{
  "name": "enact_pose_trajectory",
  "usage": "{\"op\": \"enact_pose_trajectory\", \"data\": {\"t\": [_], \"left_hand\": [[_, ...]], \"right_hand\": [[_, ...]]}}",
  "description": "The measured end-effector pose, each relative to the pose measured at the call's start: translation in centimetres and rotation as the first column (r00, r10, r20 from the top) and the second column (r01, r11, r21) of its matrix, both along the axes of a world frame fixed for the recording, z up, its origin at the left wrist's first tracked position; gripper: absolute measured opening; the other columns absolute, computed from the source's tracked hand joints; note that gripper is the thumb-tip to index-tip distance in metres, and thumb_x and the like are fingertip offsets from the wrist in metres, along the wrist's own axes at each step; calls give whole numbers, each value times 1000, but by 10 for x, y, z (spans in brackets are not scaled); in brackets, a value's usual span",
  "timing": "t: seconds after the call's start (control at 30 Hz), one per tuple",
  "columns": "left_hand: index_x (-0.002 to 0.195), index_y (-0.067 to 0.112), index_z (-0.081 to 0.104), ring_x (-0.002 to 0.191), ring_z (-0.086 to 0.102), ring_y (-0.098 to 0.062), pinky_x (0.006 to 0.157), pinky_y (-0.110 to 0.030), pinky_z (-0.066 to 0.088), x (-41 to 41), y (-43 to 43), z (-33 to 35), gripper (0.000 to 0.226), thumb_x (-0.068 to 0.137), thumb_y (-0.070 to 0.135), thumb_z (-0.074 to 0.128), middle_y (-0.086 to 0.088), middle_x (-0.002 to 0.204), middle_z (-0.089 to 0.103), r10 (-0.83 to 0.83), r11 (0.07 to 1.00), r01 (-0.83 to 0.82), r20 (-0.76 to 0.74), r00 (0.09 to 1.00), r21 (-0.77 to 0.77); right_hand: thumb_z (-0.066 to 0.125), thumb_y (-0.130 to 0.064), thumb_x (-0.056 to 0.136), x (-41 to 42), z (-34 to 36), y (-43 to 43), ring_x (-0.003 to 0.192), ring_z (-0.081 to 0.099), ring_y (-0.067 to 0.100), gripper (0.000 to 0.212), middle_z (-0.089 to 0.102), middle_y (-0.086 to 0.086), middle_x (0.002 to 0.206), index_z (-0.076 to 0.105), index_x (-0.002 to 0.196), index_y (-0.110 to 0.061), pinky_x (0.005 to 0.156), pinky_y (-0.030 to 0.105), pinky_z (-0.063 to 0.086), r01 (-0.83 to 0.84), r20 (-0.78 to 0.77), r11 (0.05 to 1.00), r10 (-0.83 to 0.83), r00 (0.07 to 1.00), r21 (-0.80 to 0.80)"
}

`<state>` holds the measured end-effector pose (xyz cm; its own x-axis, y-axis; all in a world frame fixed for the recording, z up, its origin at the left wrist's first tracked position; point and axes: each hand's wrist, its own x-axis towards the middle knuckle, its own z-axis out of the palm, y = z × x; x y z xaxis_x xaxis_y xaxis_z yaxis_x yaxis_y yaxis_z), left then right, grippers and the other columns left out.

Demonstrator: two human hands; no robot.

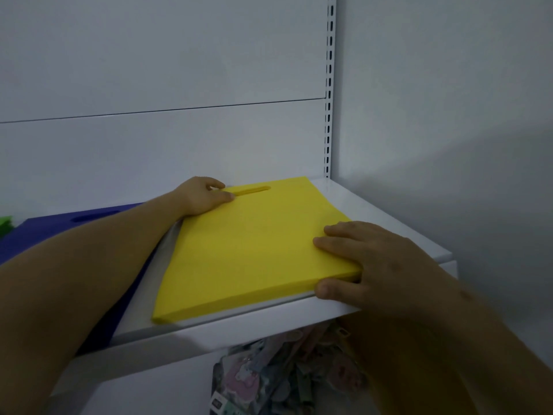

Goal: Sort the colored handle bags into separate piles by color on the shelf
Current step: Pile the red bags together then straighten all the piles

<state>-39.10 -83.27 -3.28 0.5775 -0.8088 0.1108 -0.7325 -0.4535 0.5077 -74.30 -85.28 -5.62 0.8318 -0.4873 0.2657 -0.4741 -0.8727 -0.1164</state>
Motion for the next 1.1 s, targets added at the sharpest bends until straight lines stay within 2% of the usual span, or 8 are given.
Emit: {"op": "enact_pose_trajectory", "data": {"t": [0.17,0.27,0.47,0.73,0.97,1.1], "left_hand": [[138,23,47,133,38,-25,109,-34,29,2,0,-1,59,86,48,60,-7,147,38,-14,1000,14,-24,1000,-15],[138,23,47,133,38,-25,108,-35,29,2,0,-1,58,86,48,60,-8,147,38,-14,1000,14,-26,1000,-4],[142,22,41,137,32,-25,111,-36,24,-2,-2,-2,60,91,50,52,-5,151,33,-44,998,45,-17,999,43],[142,23,40,134,36,-28,108,-37,30,0,-4,5,59,91,52,50,-10,149,35,-35,993,36,-4,999,115],[145,20,34,137,31,-27,110,-38,27,-6,-1,9,64,92,53,48,-8,152,30,-35,983,20,77,996,182],[146,17,33,138,30,-30,110,-40,29,-4,3,17,70,89,52,54,-10,153,26,-19,992,8,93,996,123]], "right_hand": [[-20,-96,37,0,-1,1,143,6,0,121,10,-23,156,18,144,-53,111,27,23,-12,-77,1000,11,997,-17],[-24,-94,35,0,-1,2,143,5,0,121,6,-24,156,12,144,-55,112,24,20,-10,-111,1000,7,994,-23],[-24,-94,35,0,0,1,142,7,-1,121,9,-24,156,12,144,-55,111,23,20,-19,-120,1000,16,993,-24],[-22,-95,37,-1,0,0,143,9,0,119,11,-23,156,13,143,-56,112,22,18,-37,-106,999,37,994,-5],[-18,-96,37,-2,0,-2,142,7,1,119,8,-22,156,15,144,-54,112,26,19,-40,-102,999,40,994,10],[-15,-98,38,-2,2,-2,140,13,5,122,13,-17,154,17,145,-50,111,27,20,-55,-112,998,58,992,35]]}}
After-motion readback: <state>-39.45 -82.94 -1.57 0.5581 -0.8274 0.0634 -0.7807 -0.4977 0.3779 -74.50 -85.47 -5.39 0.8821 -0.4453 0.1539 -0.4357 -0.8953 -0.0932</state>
